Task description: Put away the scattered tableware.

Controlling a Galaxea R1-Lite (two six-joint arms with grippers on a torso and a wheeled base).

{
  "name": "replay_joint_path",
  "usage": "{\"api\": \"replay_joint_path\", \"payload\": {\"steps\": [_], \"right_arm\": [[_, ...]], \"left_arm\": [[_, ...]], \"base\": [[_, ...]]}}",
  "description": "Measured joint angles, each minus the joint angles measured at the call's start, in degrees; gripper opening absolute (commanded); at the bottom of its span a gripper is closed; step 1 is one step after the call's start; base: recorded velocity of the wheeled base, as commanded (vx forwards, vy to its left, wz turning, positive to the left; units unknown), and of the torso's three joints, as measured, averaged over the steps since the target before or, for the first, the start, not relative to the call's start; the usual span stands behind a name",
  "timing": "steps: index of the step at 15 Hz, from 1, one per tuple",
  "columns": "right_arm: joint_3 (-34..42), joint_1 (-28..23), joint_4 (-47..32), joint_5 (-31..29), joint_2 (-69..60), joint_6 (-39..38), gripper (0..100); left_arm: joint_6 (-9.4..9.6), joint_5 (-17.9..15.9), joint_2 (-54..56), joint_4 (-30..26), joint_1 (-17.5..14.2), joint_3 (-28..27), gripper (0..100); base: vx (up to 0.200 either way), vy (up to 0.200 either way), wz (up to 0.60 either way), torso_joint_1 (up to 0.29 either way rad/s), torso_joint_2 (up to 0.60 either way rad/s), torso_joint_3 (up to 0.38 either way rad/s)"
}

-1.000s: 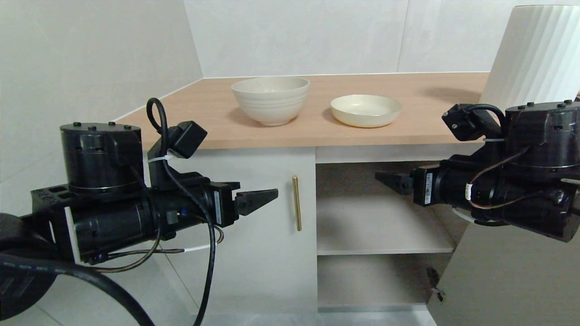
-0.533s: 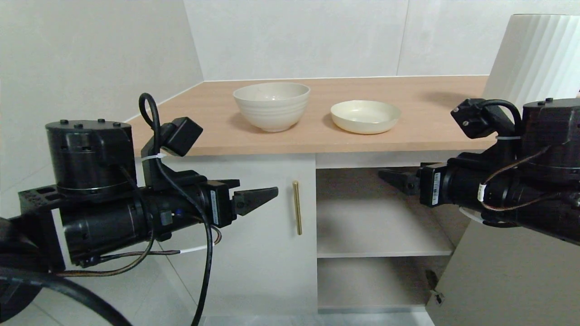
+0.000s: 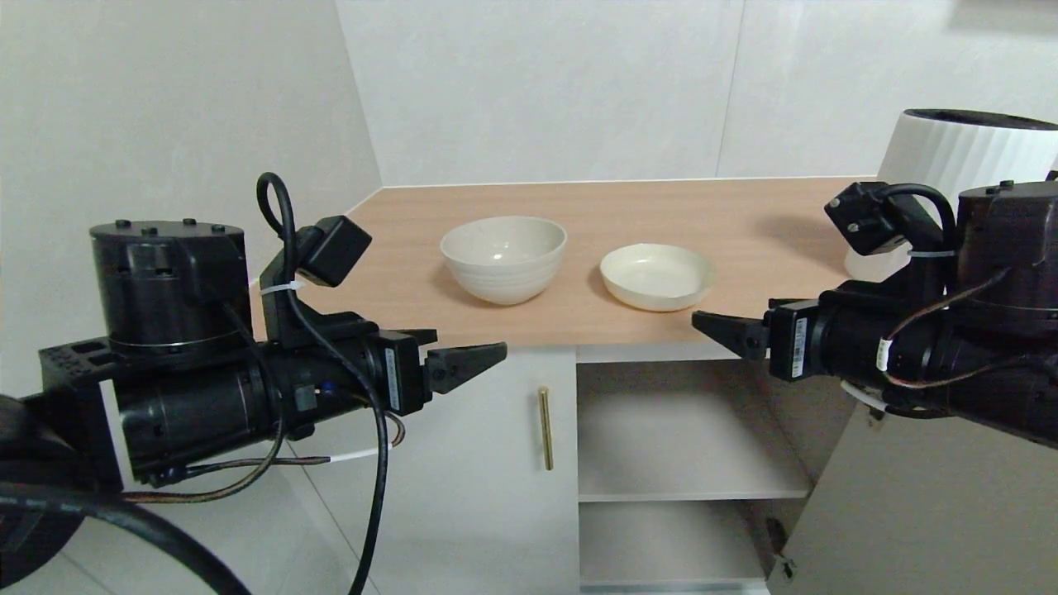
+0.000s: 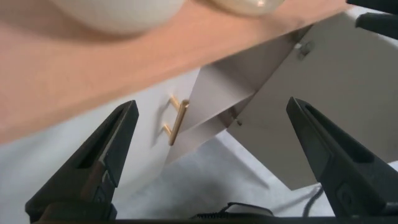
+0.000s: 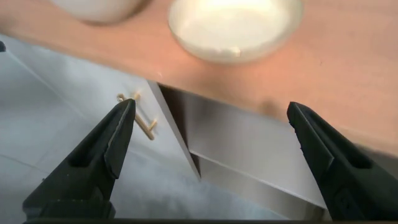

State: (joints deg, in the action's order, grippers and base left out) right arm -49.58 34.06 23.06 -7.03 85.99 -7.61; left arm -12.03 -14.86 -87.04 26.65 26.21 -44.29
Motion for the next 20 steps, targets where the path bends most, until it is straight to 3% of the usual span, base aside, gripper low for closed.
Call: {"api": "replay_joint_path", "payload": {"steps": [10, 14, 17, 20], "right_arm": [[-0.09, -0.07, -0.05, 0.01, 0.69, 0.04, 100], [-0.23, -0.18, 3.67, -0.21, 1.77, 0.00, 100], [-3.10, -0.44, 4.90, -3.45, 4.35, -0.18, 100], [-10.18, -0.55, -4.49, -9.35, 7.84, -3.47, 100]], "left_arm": [[-0.01, 0.06, -0.59, 0.00, -0.11, -0.20, 100], [-2.80, 0.30, -0.89, 0.12, -0.30, -0.63, 100], [-5.25, 0.83, -1.90, -1.19, -3.04, -3.84, 100], [-6.61, 2.30, -3.62, -10.20, -5.77, -9.31, 100]], "base": [[0.000, 0.000, 0.00, 0.176, -0.48, -0.306], [0.000, 0.000, 0.00, 0.164, -0.40, -0.238], [0.000, 0.000, 0.00, 0.028, -0.06, -0.037], [0.000, 0.000, 0.00, 0.000, 0.00, 0.000]]}}
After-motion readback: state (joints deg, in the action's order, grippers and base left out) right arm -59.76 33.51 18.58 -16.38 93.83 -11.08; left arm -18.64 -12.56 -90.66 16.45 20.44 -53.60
